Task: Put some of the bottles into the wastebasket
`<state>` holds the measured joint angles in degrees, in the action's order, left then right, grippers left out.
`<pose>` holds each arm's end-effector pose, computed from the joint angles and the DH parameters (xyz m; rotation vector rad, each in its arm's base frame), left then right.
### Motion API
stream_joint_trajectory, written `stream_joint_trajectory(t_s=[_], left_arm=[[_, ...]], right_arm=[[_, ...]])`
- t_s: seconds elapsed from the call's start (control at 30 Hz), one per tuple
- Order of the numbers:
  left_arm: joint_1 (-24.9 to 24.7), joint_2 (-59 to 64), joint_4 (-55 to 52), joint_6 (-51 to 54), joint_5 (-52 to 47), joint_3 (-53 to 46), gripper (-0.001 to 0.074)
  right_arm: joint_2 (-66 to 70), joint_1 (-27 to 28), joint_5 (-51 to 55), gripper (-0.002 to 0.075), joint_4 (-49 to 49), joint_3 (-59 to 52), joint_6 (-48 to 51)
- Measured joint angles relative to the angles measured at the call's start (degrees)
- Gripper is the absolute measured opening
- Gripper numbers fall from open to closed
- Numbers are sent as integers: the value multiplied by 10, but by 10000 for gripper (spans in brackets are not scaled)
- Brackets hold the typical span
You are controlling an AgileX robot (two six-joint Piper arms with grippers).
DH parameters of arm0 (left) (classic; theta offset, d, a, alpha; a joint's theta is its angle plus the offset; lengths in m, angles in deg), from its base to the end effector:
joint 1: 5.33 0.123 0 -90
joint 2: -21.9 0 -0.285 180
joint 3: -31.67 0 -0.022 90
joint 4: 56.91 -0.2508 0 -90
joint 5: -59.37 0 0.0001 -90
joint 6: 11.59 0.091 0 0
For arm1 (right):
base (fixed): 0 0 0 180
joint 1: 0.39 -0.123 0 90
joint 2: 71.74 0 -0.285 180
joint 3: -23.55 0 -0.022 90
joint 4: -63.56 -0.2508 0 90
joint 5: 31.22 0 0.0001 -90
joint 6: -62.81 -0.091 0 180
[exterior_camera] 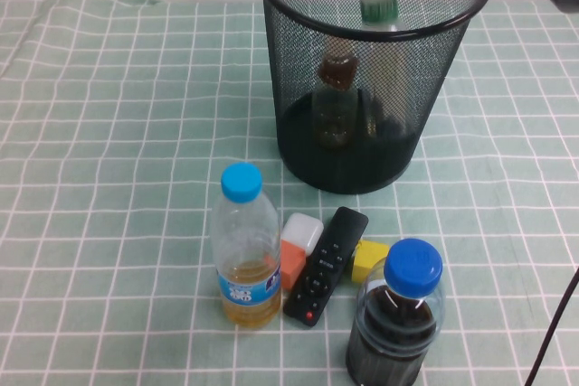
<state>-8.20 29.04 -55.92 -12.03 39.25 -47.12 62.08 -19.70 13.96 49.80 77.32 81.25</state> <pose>0.0531 -0.0032 0.1729 0.0284 1.8510 -0.0571 0.4805 0.1846 0.3429 -0.6195 2.0857 0.2904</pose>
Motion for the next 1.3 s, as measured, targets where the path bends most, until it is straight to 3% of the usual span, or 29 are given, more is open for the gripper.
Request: stream_joint_trajectory(t_s=[0.33, 0.53, 0.63, 0.87, 1.03, 1.3], left_arm=[[0, 0, 0, 0, 0, 0, -4], [0, 0, 0, 0, 0, 0, -4], [0, 0, 0, 0, 0, 0, -4], [0, 0, 0, 0, 0, 0, -4], [0, 0, 0, 0, 0, 0, -4], [0, 0, 0, 0, 0, 0, -4]], right_arm=[[-62, 0, 33, 333, 0, 0, -32], [-123, 0, 87, 71, 12, 4, -49], [-147, 0, 103, 20, 49, 5, -82], [-198, 0, 198, 0, 176, 5, -172], [-240, 0, 268, -4, 273, 4, -292], [-287, 1, 276, -7, 324, -11, -255]])
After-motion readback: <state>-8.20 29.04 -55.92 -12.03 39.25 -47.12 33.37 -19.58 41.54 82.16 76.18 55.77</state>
